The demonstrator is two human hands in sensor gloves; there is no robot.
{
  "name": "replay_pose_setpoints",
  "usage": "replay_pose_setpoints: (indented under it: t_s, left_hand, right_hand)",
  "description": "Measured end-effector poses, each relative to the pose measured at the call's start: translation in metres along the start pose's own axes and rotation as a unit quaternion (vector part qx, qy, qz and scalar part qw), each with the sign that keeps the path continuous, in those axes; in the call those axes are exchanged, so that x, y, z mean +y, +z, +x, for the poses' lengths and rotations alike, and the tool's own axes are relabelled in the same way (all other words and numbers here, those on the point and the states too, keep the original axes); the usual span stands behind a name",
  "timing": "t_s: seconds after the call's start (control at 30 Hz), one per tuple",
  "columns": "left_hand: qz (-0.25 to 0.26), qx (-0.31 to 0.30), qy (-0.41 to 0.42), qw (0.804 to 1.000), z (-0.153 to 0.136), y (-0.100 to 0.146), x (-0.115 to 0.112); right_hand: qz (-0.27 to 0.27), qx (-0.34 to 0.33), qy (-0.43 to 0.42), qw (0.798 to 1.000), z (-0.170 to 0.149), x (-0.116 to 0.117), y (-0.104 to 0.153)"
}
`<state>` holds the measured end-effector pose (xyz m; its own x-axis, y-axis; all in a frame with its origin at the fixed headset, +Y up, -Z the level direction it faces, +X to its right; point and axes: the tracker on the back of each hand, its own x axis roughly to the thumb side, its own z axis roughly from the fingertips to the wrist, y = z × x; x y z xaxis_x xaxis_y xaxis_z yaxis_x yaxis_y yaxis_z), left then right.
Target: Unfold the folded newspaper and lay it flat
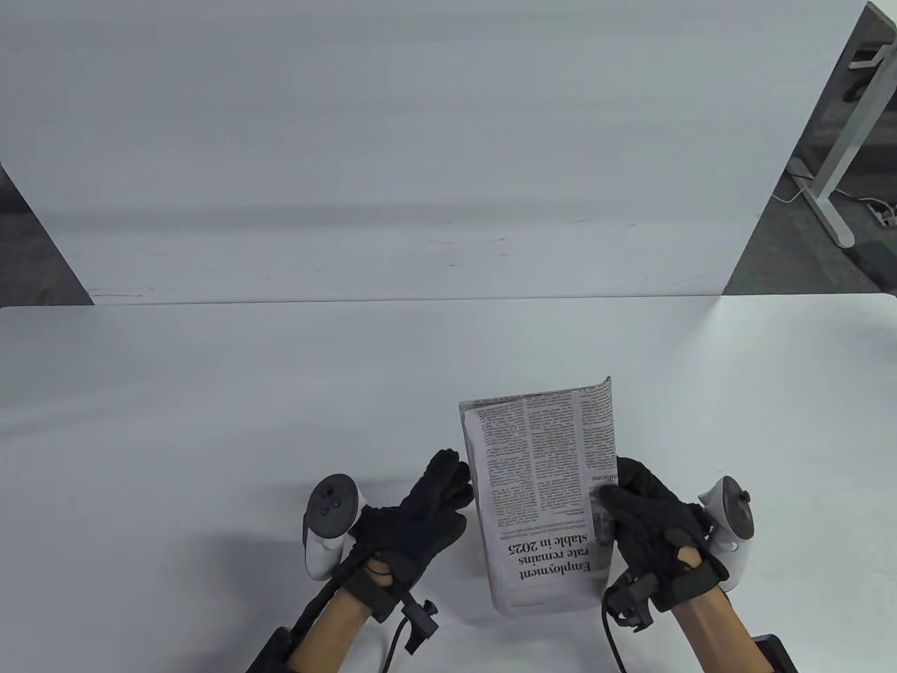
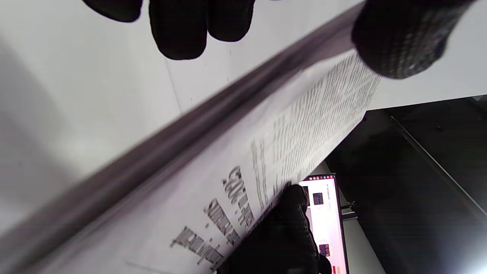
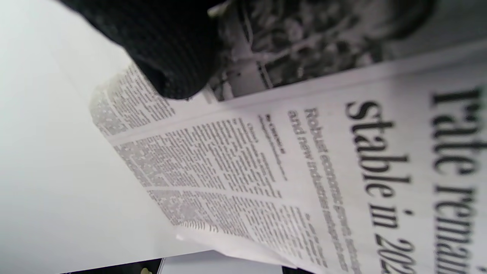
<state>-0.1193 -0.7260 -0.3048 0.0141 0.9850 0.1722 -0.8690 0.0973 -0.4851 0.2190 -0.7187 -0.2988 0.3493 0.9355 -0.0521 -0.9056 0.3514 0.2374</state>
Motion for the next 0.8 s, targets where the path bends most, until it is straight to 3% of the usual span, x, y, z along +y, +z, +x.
replay_pose_setpoints:
  t_s: [0.23,0.3,0.33,0.37,0.43,0.47,0.53,0.57,0.7,0.8]
  left_hand:
    - [0.032,0.005,-0.006,0.999,0.002,-0.001,-0.004]
    - [0.052,0.019,0.004,0.998,0.001,0.0,-0.001]
    - [0.064,0.019,0.0,0.998,0.0,0.001,0.001]
    - [0.075,0.022,-0.006,0.997,-0.001,0.002,0.004]
    - [0.112,0.023,-0.02,0.993,0.001,0.005,0.01]
    - [0.132,0.02,-0.031,0.991,0.003,0.007,0.013]
    - [0.157,0.013,-0.039,0.987,0.006,0.01,0.014]
    - [0.165,0.008,-0.041,0.985,0.007,0.01,0.013]
    - [0.145,-0.007,-0.044,0.988,0.009,0.009,-0.004]
    - [0.108,-0.018,-0.025,0.994,0.01,0.006,-0.021]
  right_hand:
    - [0.001,0.017,0.021,1.0,-0.007,0.014,-0.001]
    - [-0.027,0.013,0.068,0.997,-0.004,0.013,0.0]
    - [-0.061,0.0,0.13,0.99,0.002,0.014,0.003]
    - [-0.092,-0.022,0.188,0.978,0.007,0.016,0.006]
    - [-0.156,-0.08,0.324,0.93,0.021,0.025,0.018]
    - [-0.187,-0.133,0.401,0.887,0.03,0.038,0.028]
    - [-0.166,-0.178,0.441,0.864,0.036,0.057,0.036]
    - [-0.143,-0.185,0.449,0.863,0.036,0.067,0.038]
    - [-0.028,-0.165,0.414,0.895,0.012,0.1,0.034]
    - [0.006,-0.132,0.423,0.896,-0.005,0.107,0.028]
